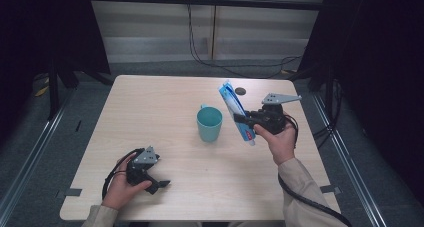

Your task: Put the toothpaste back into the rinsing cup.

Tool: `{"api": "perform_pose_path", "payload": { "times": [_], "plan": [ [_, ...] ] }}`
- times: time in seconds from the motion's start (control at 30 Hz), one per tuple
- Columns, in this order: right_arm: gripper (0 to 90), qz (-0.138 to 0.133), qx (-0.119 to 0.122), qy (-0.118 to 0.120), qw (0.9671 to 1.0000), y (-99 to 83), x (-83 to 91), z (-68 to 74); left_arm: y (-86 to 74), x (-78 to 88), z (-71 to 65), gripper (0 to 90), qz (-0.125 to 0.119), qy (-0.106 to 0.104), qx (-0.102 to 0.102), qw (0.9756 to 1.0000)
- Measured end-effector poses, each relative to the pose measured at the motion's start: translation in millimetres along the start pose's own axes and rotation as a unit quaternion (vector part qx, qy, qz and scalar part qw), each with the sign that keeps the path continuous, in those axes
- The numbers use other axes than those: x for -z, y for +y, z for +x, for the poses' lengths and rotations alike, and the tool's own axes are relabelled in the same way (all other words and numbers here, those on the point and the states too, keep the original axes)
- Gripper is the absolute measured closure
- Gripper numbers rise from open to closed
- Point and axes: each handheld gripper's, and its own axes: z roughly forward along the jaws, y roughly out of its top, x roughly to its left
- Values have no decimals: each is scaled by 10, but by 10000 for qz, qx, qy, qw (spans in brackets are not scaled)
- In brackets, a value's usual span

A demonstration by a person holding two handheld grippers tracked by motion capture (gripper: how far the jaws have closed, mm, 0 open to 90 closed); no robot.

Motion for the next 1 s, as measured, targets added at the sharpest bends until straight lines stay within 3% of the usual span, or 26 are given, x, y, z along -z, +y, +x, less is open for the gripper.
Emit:
{"api": "perform_pose_path", "payload": {
  "times": [1.0],
  "plan": [
    [744, -485, -271, -58, 9984, 176, -183, -4, 0, -1, -2, 0, -11, 1, 13, 10000]
  ]
}}
